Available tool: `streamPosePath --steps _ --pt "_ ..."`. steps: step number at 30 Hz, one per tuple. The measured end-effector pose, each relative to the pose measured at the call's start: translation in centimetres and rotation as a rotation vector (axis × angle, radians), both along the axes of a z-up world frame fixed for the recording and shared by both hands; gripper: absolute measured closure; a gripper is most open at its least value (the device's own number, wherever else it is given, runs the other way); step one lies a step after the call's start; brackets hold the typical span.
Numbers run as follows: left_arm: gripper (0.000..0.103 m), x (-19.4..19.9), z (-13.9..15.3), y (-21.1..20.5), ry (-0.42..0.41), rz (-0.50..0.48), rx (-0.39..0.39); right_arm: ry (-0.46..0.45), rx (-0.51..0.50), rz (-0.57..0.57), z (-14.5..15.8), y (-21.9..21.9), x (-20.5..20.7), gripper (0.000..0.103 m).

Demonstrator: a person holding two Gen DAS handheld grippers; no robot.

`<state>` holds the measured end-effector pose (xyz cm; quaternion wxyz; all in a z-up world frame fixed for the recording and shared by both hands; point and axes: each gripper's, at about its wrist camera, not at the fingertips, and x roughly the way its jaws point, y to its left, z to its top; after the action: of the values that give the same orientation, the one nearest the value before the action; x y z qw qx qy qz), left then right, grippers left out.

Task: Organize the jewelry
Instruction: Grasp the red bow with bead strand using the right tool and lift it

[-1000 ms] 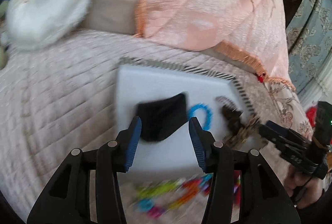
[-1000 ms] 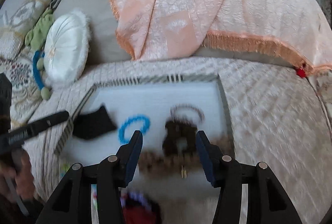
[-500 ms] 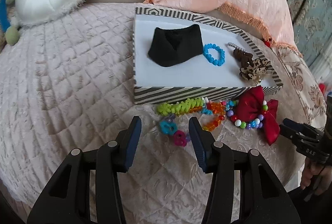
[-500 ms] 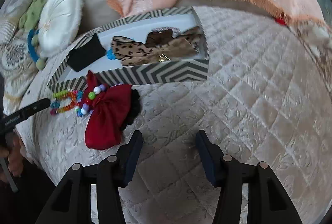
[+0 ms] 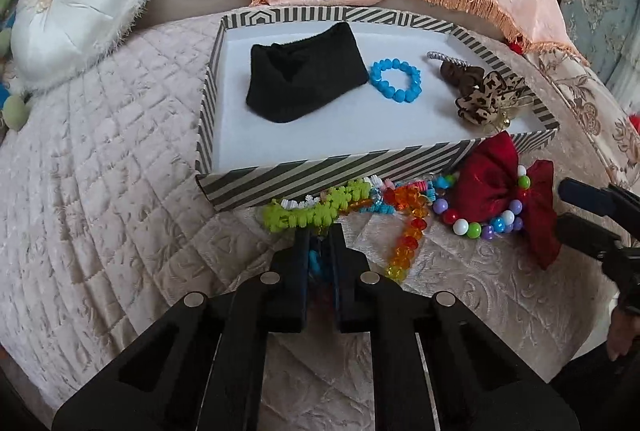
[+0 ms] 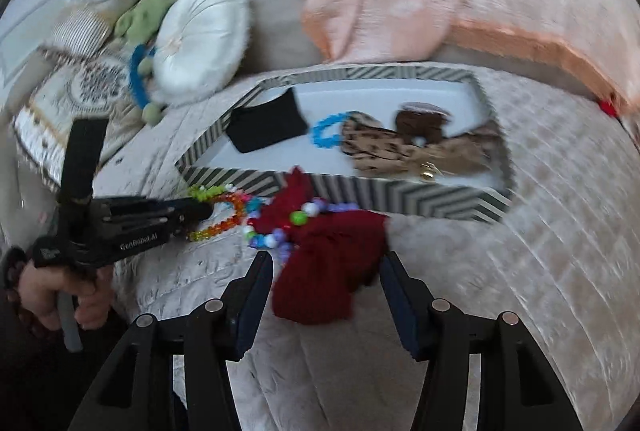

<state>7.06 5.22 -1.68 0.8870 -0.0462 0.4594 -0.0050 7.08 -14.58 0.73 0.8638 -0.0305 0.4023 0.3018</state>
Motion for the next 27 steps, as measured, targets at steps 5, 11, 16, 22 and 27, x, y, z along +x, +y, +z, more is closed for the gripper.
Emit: streamPosePath --steps 5,11,16,22,27 --pt "0.095 -0.3 0.2 0.3 0.008 0.007 -0.029 -0.041 -0.036 -0.003 -0.4 1.5 0.9 0.054" --pt "0.094 -0.1 0.0 0.5 0.026 0.031 -0.044 -0.035 -0.141 0.044 -1.8 3.5 2.0 0.061" --pt "0.093 -0.9 1.4 0.5 -0.043 0.04 -0.021 -0.006 -0.159 0.076 -2.3 3.9 2.3 0.075" --pt "0.063 -1.6 3.3 -1.3 -0.137 -0.076 -0.076 0.004 -0.145 0.102 -2.0 3.6 1.5 0.086" --pt "0.063 -1.8 3.9 -5.1 -0.178 -0.26 -0.093 -0.013 -0.115 0.084 -0.8 3.0 0.6 0.088"
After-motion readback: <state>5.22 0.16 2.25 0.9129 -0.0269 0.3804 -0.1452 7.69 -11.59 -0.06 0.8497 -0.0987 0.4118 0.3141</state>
